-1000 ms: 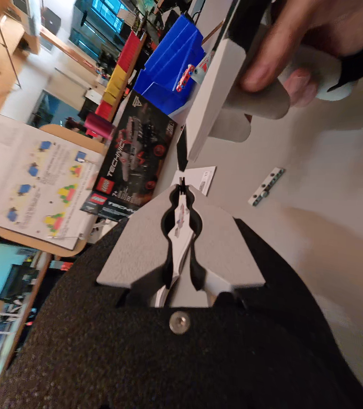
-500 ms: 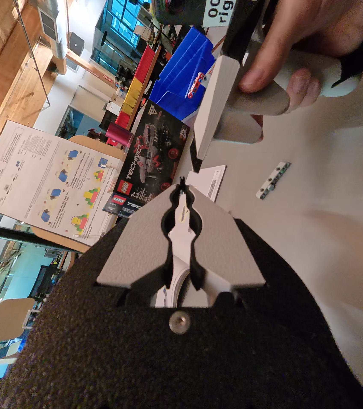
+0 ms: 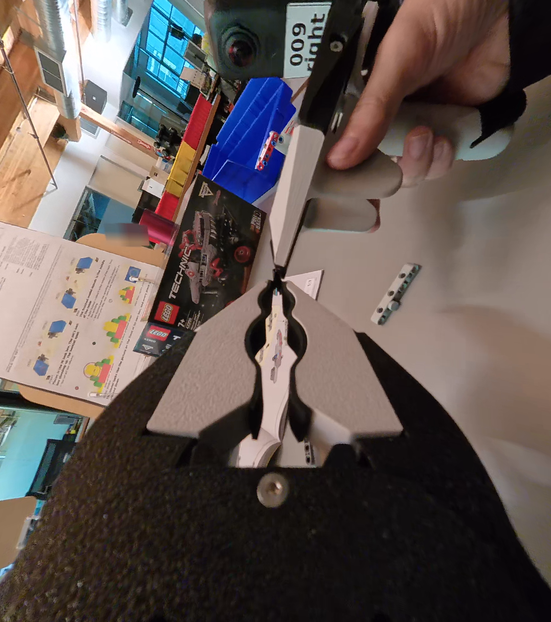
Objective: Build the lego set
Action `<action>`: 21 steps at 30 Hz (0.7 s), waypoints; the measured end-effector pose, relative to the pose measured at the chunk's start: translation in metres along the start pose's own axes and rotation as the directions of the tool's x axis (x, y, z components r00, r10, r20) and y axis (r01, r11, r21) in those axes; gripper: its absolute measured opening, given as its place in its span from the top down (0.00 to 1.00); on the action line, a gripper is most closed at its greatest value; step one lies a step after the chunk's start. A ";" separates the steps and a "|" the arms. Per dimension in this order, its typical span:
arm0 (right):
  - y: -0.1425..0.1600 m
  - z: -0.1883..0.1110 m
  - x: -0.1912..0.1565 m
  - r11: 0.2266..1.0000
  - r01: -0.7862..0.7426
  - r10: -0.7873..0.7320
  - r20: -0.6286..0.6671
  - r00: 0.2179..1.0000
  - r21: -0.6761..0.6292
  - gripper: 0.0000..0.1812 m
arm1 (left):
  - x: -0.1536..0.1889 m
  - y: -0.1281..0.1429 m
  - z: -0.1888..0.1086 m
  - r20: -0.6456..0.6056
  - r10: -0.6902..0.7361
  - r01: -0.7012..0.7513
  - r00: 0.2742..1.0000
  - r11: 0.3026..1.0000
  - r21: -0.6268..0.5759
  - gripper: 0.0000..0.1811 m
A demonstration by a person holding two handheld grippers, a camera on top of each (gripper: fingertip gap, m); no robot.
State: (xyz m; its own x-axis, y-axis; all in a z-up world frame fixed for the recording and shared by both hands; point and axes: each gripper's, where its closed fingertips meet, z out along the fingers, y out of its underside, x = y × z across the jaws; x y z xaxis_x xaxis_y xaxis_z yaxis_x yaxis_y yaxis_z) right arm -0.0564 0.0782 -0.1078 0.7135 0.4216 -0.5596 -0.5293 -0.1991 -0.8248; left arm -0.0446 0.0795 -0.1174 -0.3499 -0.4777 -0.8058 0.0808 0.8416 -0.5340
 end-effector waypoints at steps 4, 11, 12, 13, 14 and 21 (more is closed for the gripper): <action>-0.003 0.000 0.004 1.000 0.005 -0.005 -0.023 1.000 0.014 0.92 | 0.004 0.002 0.003 -0.009 0.054 -0.054 0.998 0.998 -0.025 0.99; -0.004 -0.004 0.005 1.000 0.022 -0.021 -0.029 0.999 0.016 1.00 | 0.004 -0.006 0.000 -0.027 -0.028 0.028 0.999 0.999 0.028 0.99; -0.005 -0.006 0.007 1.000 0.020 -0.019 -0.043 0.999 0.020 1.00 | 0.004 -0.006 -0.001 -0.041 -0.062 0.063 0.997 0.998 0.030 0.99; -0.004 -0.006 0.008 0.999 0.030 -0.029 -0.057 0.998 0.013 1.00 | 0.004 -0.004 0.000 -0.056 -0.095 0.096 0.994 0.995 0.009 0.99; -0.004 -0.006 0.008 0.999 0.046 -0.046 -0.076 0.996 0.000 0.99 | 0.001 -0.002 -0.001 -0.037 -0.103 0.103 0.994 0.995 -0.003 0.99; -0.005 0.000 0.004 0.994 0.105 -0.107 -0.107 0.989 -0.027 0.95 | -0.003 -0.010 -0.004 -0.003 -0.007 0.007 1.000 1.000 0.005 0.99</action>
State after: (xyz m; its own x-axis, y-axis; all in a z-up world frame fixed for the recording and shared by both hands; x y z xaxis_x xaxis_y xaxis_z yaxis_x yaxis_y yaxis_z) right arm -0.0511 0.0813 -0.1054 0.8109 0.3436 -0.4737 -0.4394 -0.1772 -0.8806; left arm -0.0485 0.0737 -0.1086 -0.3532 -0.4827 -0.8014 0.0828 0.8371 -0.5407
